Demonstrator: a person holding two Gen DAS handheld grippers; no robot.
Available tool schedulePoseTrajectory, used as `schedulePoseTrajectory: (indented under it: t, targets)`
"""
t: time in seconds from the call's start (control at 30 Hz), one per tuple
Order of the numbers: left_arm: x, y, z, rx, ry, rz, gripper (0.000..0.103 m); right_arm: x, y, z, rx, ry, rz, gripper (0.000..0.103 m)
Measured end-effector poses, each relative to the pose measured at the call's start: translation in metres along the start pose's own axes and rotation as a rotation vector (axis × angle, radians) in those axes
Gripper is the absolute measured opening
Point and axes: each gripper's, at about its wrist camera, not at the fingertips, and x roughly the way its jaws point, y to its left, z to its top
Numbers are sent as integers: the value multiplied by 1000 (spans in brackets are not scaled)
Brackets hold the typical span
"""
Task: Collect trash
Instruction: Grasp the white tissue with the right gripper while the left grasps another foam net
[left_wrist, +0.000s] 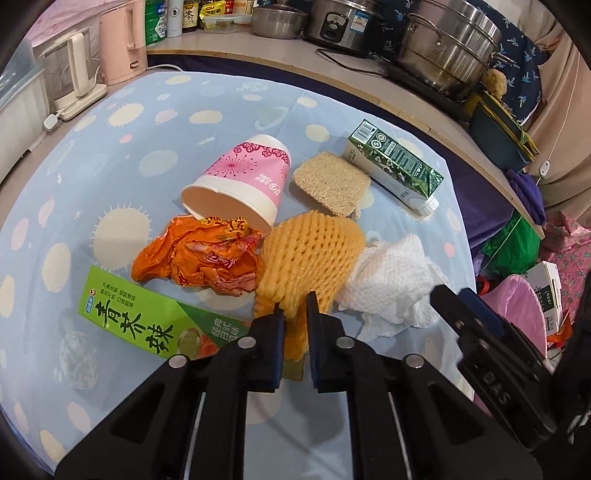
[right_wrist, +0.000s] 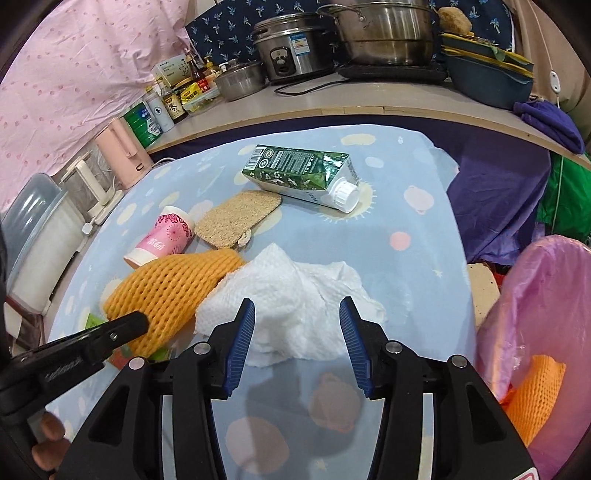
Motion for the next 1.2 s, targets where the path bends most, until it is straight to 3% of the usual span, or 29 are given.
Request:
schedulePoseTrajectory:
  t: [0.17, 0.2, 0.23, 0.3, 0.4, 0.73, 0.87, 1.2]
  targets:
    - [-6, 2, -1, -2, -6, -8, 10, 19, 5, 3, -2, 23, 8, 47]
    - [-7, 3, -1, -3, -7, -7, 10, 23, 6, 4, -8, 28, 8, 42]
    - [-8, 3, -1, -3, -8, -9, 10, 24, 7, 3, -12, 29, 10, 27]
    - [-10, 3, -2, -2, -10, -9, 10, 24, 7, 2, -18, 34, 9, 10]
    - [-17, 3, -5, 1, -22, -14, 10, 11, 6, 2, -15, 11, 33, 5]
    - [-53, -2, -17, 32, -78, -17, 9, -67, 6, -2, -7, -94, 126, 4]
    - [-73, -9, -23, 49, -104, -31, 9, -103, 0, -5, -6, -150, 126, 4]
    - [-108, -50, -45, 128, -134, -90, 9, -163, -45, -23, 35, -245, 7, 4]
